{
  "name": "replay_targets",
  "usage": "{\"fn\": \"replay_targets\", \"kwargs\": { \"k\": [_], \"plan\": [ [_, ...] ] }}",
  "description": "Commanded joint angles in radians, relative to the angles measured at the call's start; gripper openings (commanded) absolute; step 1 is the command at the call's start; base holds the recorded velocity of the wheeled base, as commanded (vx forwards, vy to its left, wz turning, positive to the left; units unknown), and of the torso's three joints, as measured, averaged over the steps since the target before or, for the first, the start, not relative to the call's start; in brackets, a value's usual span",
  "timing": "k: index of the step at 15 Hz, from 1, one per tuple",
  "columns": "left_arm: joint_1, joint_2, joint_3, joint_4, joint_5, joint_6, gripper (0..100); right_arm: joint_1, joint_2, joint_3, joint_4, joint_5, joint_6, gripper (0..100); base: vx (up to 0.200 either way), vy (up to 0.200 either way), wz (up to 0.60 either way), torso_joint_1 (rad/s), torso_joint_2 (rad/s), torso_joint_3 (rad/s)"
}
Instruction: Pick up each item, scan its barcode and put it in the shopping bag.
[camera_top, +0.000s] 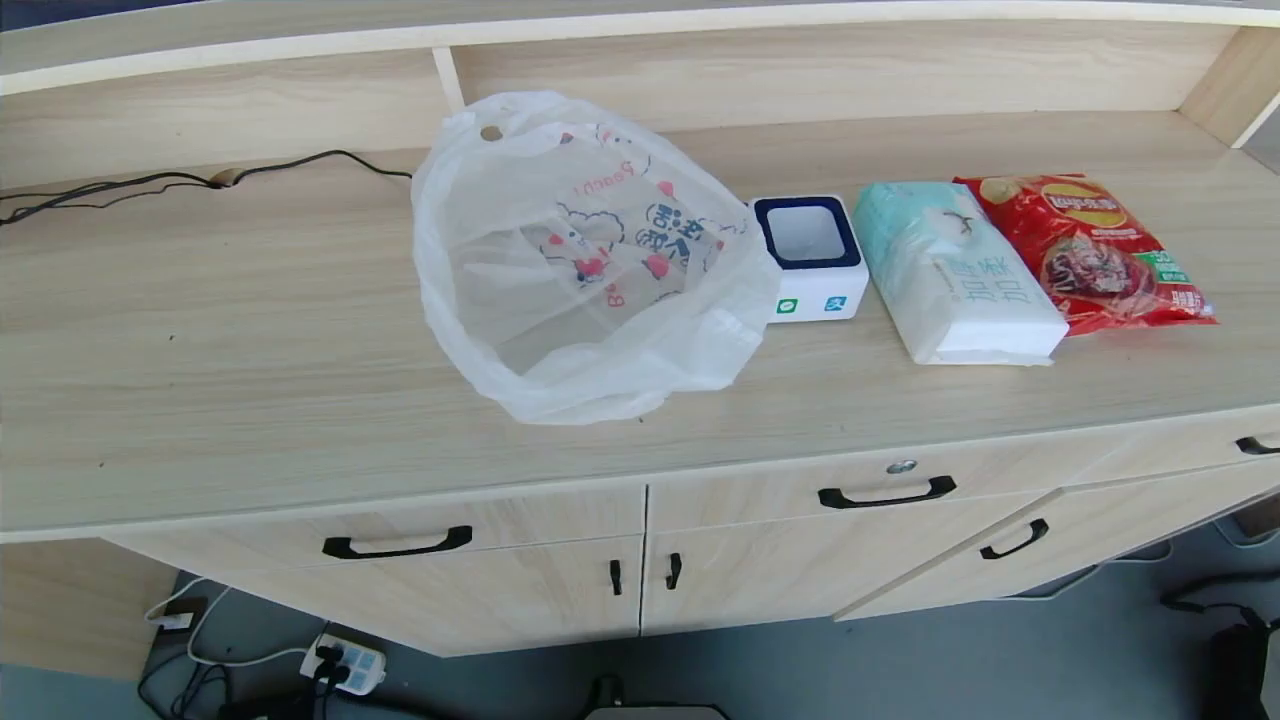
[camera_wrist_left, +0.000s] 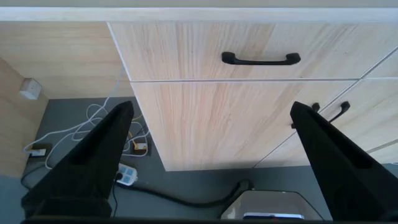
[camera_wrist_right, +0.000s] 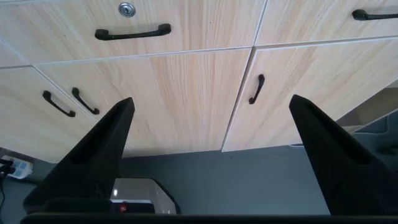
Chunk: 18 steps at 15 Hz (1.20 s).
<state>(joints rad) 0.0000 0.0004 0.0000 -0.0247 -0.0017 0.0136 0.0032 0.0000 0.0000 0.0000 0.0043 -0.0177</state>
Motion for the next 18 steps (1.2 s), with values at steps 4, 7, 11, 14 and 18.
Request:
{"fn": "replay_targets", "kwargs": {
  "k": [4,7,11,14,18],
  "plan": [
    [0.000,0.000,0.000,0.000,0.000,0.003,100,0.000,0.002,0.000,0.000,0.000,-0.001,100,0.000,0.000,0.00,0.000,0.00,0.000],
    [0.000,0.000,0.000,-0.001,0.000,0.003,100,0.000,0.002,-0.005,-0.015,0.011,-0.024,100,0.000,0.000,0.00,0.000,0.00,0.000],
    [0.000,0.000,0.000,-0.003,0.000,0.005,100,0.050,0.434,-0.414,-0.015,0.168,-0.005,100,0.000,0.000,0.00,0.000,0.00,0.000],
    [0.000,0.000,0.000,-0.006,0.000,0.006,100,0.110,0.770,-0.676,-0.044,0.232,-0.004,100,0.000,0.000,0.00,0.000,0.00,0.000],
    [0.000,0.000,0.000,-0.006,0.000,0.049,100,0.101,1.086,-0.899,-0.055,0.273,-0.011,100,0.000,0.000,0.00,0.000,0.00,0.000]
  ]
}}
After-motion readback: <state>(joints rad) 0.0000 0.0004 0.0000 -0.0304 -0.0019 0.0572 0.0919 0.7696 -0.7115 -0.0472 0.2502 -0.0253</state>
